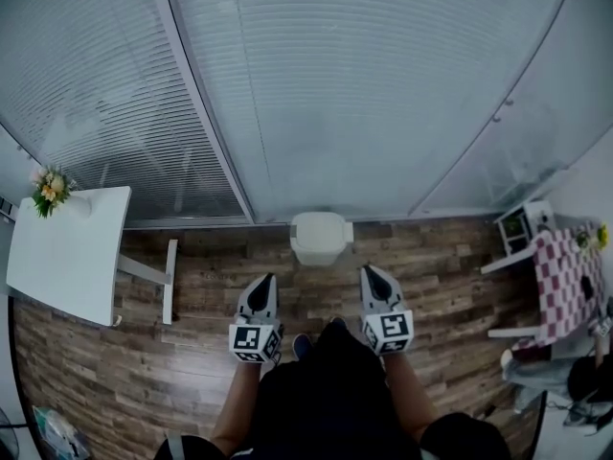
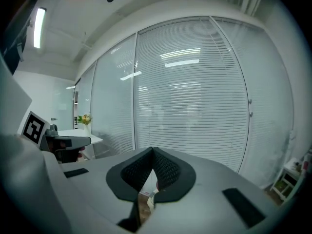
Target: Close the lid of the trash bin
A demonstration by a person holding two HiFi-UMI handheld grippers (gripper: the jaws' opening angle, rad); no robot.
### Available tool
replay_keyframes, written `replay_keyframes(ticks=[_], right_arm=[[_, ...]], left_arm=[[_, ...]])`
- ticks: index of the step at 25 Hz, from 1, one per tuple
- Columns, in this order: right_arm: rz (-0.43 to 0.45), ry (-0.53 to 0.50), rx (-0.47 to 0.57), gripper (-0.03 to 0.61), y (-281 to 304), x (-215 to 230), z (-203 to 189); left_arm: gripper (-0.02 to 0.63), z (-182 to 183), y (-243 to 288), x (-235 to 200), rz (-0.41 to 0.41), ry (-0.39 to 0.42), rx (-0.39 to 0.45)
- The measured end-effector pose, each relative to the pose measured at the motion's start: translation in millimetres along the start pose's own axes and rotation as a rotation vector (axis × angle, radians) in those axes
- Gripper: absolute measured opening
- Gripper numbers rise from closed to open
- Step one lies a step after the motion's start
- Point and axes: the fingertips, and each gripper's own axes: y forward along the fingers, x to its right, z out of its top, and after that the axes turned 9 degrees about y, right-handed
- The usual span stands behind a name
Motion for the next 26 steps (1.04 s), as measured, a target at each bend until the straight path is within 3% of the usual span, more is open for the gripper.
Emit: replay_keyframes(ticks=[10, 26], right_arm=[[0.018, -0.050, 0.041, 0.005, -14.8, 3.7, 4.1], [-0.047, -0.035, 0.042, 0.005, -33.9, 6.1, 1.2]], left_arm=[[0.008, 23.7, -4.5, 12.4, -0.001, 0.040, 0.054], [0.008, 19.1, -14.6, 33.7, -0.034, 0.043, 0.045]])
